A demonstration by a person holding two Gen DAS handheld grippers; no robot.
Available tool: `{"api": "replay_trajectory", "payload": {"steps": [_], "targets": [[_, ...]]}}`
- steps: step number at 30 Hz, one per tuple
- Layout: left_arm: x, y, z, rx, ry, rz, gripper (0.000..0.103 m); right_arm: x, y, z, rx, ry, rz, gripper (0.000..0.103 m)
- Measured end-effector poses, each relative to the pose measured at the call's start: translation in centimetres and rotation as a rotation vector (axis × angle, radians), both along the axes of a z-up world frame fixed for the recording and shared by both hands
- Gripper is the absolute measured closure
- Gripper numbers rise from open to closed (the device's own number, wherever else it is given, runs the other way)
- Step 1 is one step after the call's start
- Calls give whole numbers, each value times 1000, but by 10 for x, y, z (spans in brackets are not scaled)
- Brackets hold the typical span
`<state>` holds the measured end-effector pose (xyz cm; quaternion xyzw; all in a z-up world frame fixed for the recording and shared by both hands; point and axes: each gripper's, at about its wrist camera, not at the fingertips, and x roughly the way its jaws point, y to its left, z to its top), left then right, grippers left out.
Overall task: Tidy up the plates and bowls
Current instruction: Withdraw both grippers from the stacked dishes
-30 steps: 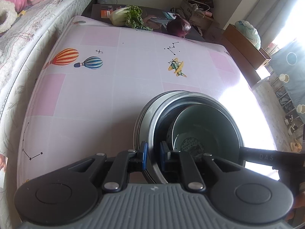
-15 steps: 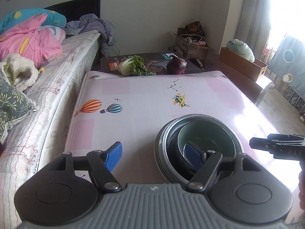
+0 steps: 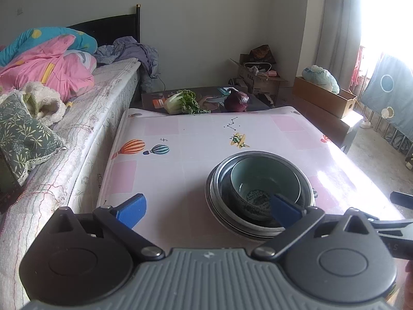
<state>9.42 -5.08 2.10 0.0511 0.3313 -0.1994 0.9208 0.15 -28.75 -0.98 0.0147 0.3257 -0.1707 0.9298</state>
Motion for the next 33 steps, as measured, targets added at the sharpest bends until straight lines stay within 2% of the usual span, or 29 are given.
{"api": "replay_trajectory", "payload": {"steps": [4, 9, 11, 16, 21, 28, 33], "targets": [[-5, 2, -3, 10, 12, 24, 0, -9, 14, 0, -45, 13, -1, 1], [-6, 1, -9, 73, 23, 63, 0, -7, 16, 5, 27, 73, 23, 1], [-5, 2, -11, 59, 43, 81, 1, -5, 17, 5, 64, 94, 32, 1], [-4, -1, -15, 98, 90, 95, 0, 0, 20, 7, 81, 87, 33, 1], [-2, 4, -17, 97, 126, 128, 0, 4, 17, 5, 94, 108, 16, 1], [-1, 10, -22, 94, 172, 161, 0, 12, 8, -2, 191, 155, 10, 1], [-2, 8, -24, 101, 190, 155, 0, 14, 11, -2, 188, 147, -1, 1]]}}
